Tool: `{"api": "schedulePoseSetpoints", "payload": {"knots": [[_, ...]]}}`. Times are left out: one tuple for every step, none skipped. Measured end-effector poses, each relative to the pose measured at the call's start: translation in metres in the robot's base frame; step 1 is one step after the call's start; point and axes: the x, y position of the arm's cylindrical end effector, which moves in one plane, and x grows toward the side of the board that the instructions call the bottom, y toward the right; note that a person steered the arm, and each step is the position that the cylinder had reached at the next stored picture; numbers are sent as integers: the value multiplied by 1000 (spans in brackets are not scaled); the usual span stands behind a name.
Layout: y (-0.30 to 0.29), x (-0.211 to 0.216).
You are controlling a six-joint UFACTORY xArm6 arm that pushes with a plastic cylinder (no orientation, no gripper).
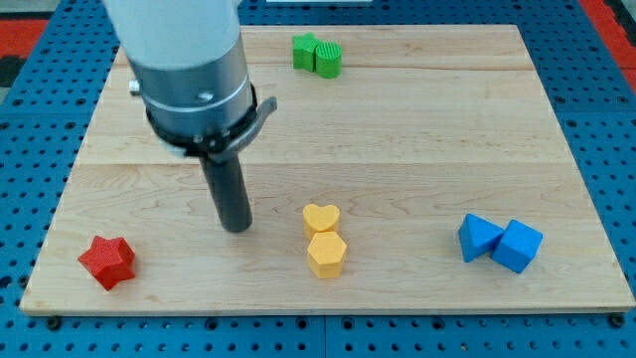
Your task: Push the red circle towards bottom of the board
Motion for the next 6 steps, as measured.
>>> {"api": "schedulePoseSetpoints", "payload": {"knots": [[6,-59],[7,-68],[7,-68],[7,-74],[7,-79],[-2,-139]]}}
